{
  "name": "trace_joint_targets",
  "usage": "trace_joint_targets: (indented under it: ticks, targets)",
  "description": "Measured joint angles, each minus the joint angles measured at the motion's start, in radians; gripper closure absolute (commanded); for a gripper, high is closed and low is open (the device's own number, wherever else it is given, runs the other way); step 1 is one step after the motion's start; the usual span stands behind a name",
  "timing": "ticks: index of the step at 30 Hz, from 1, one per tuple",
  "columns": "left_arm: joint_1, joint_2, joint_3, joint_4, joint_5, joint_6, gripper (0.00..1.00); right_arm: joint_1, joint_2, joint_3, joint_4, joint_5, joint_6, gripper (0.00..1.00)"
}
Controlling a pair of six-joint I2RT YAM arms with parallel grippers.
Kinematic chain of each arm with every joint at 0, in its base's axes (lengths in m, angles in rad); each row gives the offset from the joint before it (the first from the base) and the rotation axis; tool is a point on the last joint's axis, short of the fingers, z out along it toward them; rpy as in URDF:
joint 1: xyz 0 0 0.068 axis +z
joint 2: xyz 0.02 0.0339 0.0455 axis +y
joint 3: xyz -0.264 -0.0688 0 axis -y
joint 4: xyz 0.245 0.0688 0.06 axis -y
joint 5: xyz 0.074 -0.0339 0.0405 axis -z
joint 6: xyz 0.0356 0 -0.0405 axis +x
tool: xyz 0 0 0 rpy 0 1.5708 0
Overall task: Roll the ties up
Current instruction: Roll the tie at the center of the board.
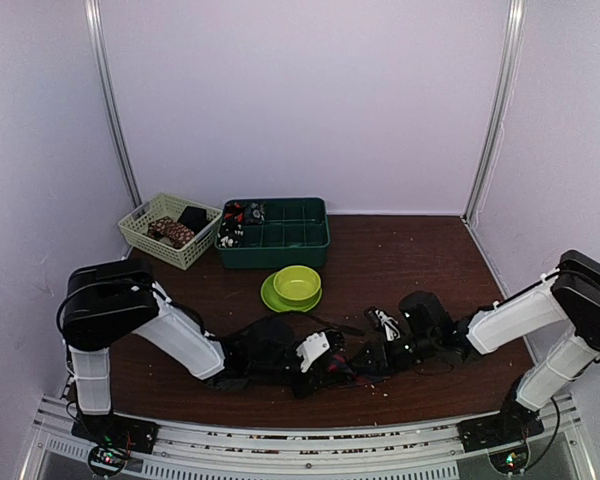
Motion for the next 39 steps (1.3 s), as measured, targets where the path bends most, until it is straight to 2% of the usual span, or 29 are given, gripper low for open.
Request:
trace_joint_targets:
  ticks: [5,13,15,17,21,22,23,25,28,35,39]
  targets:
    - [-0.002,-0.051,0.018,-0.153,-0.001,0.068,0.78,0.0,-0.11,0.003,-0.132,-0.004,-0.005,0.42]
    - [-0.003,-0.052,0.071,-0.257,0.0,0.1,0.76,0.03,-0.129,0.048,-0.153,-0.039,0.07,0.42]
    - [-0.003,-0.052,0.073,-0.261,-0.001,0.103,0.75,0.039,-0.095,0.058,-0.136,-0.049,0.089,0.47]
    - [-0.004,-0.052,0.076,-0.266,-0.001,0.106,0.74,0.05,-0.048,0.06,-0.106,-0.057,0.11,0.57]
    - [-0.006,-0.052,0.081,-0.285,-0.003,0.112,0.72,0.055,-0.011,0.068,-0.051,-0.088,0.139,0.9]
    - [-0.006,-0.052,0.082,-0.287,-0.003,0.113,0.7,0.056,-0.011,0.068,-0.039,-0.094,0.143,0.97]
    - [-0.006,-0.052,0.083,-0.289,-0.003,0.114,0.67,0.057,-0.012,0.068,-0.032,-0.097,0.141,1.0]
    - [-0.006,-0.053,0.084,-0.294,-0.004,0.118,0.55,0.056,-0.015,0.062,-0.022,-0.098,0.15,1.0]
    - [-0.007,-0.055,0.086,-0.304,-0.014,0.129,0.43,0.055,-0.015,0.042,0.002,-0.094,0.154,1.0]
    - [-0.011,-0.074,0.089,-0.333,-0.033,0.142,0.3,0.024,-0.04,-0.037,0.049,-0.09,0.134,1.0]
    - [-0.025,-0.074,0.089,-0.319,-0.033,0.142,0.27,-0.012,-0.057,-0.078,0.025,-0.073,0.103,1.0]
